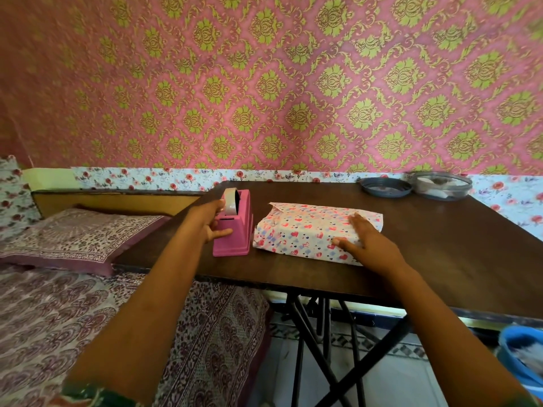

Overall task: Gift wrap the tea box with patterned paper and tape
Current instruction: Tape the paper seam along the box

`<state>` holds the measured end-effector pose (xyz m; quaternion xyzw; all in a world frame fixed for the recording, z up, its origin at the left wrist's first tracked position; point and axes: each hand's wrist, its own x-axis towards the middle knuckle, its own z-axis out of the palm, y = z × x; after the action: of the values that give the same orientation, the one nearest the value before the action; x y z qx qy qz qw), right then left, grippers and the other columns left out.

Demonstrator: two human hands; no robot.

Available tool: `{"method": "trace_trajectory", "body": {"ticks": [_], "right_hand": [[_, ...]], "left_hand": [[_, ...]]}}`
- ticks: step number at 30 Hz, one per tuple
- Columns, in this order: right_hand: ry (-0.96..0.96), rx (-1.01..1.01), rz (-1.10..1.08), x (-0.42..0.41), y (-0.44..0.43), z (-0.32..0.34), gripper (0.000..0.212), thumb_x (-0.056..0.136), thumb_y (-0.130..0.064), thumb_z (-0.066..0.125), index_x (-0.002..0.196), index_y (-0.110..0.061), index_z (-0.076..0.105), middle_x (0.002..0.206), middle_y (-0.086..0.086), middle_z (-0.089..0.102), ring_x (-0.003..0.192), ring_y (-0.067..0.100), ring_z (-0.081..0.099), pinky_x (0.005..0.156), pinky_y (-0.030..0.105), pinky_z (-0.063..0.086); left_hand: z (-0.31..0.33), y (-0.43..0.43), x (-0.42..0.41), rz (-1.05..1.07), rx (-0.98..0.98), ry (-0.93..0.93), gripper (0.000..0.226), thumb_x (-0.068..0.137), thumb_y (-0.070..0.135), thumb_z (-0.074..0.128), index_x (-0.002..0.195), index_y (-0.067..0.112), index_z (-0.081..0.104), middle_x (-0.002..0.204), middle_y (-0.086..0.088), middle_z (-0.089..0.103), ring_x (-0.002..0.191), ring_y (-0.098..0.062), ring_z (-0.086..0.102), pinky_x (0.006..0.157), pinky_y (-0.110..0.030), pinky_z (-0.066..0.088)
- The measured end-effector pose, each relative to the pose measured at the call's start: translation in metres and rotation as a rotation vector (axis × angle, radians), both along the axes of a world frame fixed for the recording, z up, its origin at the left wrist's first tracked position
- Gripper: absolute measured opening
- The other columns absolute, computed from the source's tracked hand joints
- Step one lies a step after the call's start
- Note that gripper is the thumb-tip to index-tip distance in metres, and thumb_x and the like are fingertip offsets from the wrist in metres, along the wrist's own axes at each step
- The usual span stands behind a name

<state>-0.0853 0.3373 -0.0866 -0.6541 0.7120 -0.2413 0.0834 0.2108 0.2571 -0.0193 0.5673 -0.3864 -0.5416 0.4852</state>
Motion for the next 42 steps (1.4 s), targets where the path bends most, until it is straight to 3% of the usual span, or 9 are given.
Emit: {"method": "trace_trajectory", "body": {"ticks": [2,5,9,12,17,20,24,37,42], "right_hand": [[0.003,0.001,0.0,0.0,0.0,0.0,0.079,0.088,-0.058,0.042,0.15,-0.021,0.009,0.158,-0.002,0.004,0.144,0.018,0.015,0.111,0.042,0.027],[-0.007,-0.003,-0.002,0.0,0.0,0.0,0.079,0.088,-0.058,0.043,0.149,-0.021,0.01,0.158,-0.002,0.006,0.144,0.018,0.016,0.111,0.043,0.028],[-0.013,-0.004,-0.009,0.0,-0.001,-0.001,0.078,0.088,-0.057,0.043,0.149,-0.022,0.01,0.158,-0.002,0.006,0.143,0.019,0.017,0.11,0.043,0.029],[-0.028,0.004,-0.006,0.0,-0.001,-0.001,0.078,0.088,-0.057,0.043,0.149,-0.022,0.009,0.158,-0.003,0.005,0.143,0.02,0.017,0.11,0.044,0.028],[-0.038,-0.002,-0.009,0.001,-0.001,-0.001,0.079,0.088,-0.057,0.043,0.15,-0.022,0.009,0.158,-0.003,0.006,0.143,0.02,0.018,0.11,0.044,0.029],[-0.043,-0.001,-0.006,0.001,-0.001,-0.001,0.078,0.088,-0.056,0.043,0.149,-0.022,0.009,0.158,-0.003,0.005,0.143,0.02,0.018,0.109,0.043,0.03],[-0.049,-0.006,-0.005,0.001,-0.002,-0.001,0.078,0.088,-0.055,0.044,0.149,-0.022,0.009,0.158,-0.003,0.005,0.143,0.019,0.017,0.11,0.042,0.028],[-0.039,-0.012,0.006,0.0,0.0,-0.002,0.077,0.088,-0.055,0.043,0.149,-0.02,0.011,0.158,-0.002,0.006,0.143,0.02,0.017,0.11,0.043,0.028],[-0.033,0.003,0.003,0.001,0.001,0.001,0.077,0.089,-0.055,0.043,0.15,-0.021,0.01,0.158,-0.002,0.005,0.144,0.02,0.016,0.11,0.043,0.028]], "left_hand": [[-0.011,0.003,-0.003,0.052,-0.044,0.035,0.04,0.089,0.017,0.06,0.125,0.003,0.053,0.121,-0.013,0.05,0.106,-0.024,0.051,0.073,-0.037,0.056],[-0.022,0.006,-0.006,0.105,-0.116,0.079,0.034,0.088,0.013,0.062,0.118,-0.001,0.056,0.086,-0.005,0.052,0.074,-0.013,0.047,0.073,-0.029,0.052],[-0.028,0.009,0.001,0.134,-0.167,0.045,0.024,0.086,0.01,0.063,0.106,-0.002,0.061,0.072,-0.005,0.055,0.061,-0.011,0.049,0.059,-0.02,0.052],[-0.034,0.014,0.0,0.104,-0.152,0.062,0.013,0.087,0.01,0.061,0.095,0.0,0.064,0.07,-0.005,0.059,0.06,-0.011,0.053,0.047,-0.015,0.051],[-0.047,0.018,-0.003,0.123,-0.122,0.148,0.008,0.087,0.016,0.063,0.088,0.008,0.063,0.065,-0.002,0.063,0.061,-0.01,0.056,0.044,-0.015,0.051],[-0.052,0.02,-0.004,0.131,-0.142,0.115,0.01,0.087,0.014,0.063,0.077,0.013,0.059,0.072,-0.002,0.061,0.063,-0.009,0.055,0.049,-0.016,0.052],[-0.058,0.017,-0.004,0.151,-0.191,0.038,0.011,0.087,0.014,0.063,0.076,0.013,0.058,0.073,-0.002,0.06,0.063,-0.01,0.054,0.06,-0.021,0.05],[-0.054,0.01,0.024,0.087,-0.258,-0.212,0.021,0.086,0.013,0.064,0.065,0.01,0.059,0.068,-0.004,0.058,0.059,-0.013,0.049,0.057,-0.024,0.044],[-0.047,0.008,0.032,0.072,-0.261,-0.412,0.023,0.084,0.013,0.067,0.062,0.012,0.058,0.069,-0.003,0.059,0.075,-0.019,0.056,0.078,-0.036,0.05]]}}
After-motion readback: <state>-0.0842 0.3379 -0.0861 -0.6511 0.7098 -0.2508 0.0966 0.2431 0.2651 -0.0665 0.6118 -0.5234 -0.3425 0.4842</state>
